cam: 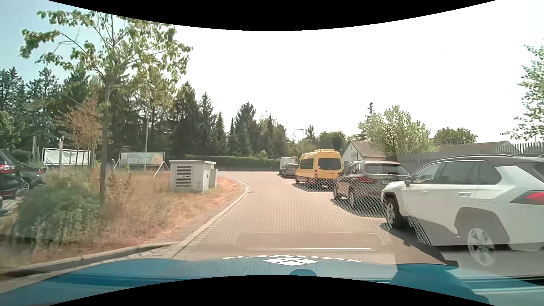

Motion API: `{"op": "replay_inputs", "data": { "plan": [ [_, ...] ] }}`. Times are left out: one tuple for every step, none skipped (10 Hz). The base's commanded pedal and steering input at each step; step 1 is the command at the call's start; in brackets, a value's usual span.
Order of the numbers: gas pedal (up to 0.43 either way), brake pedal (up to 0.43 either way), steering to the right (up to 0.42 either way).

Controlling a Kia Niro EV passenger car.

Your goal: Follow the waypoints while adhering to traffic rules and regulations

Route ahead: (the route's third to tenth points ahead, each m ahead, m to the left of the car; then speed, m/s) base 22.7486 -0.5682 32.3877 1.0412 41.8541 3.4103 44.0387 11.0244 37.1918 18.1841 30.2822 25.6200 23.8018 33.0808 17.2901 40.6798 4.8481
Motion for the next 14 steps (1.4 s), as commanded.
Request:
{"op": "replay_inputs", "data": {
  "plan": [
    [0.157, 0.0, 0.002],
    [0.157, 0.0, 0.002],
    [0.157, 0.0, 0.002],
    [0.157, 0.0, 0.002],
    [0.15, 0.0, 0.001],
    [0.15, 0.0, 0.001],
    [0.15, 0.0, 0.001],
    [0.15, 0.0, 0.001],
    [0.15, 0.0, 0.001],
    [0.138, 0.0, 0.001],
    [0.13, 0.0, 0.001],
    [0.118, 0.0, -0.001],
    [0.118, 0.0, -0.006],
    [0.118, 0.0, -0.013]
  ]
}}
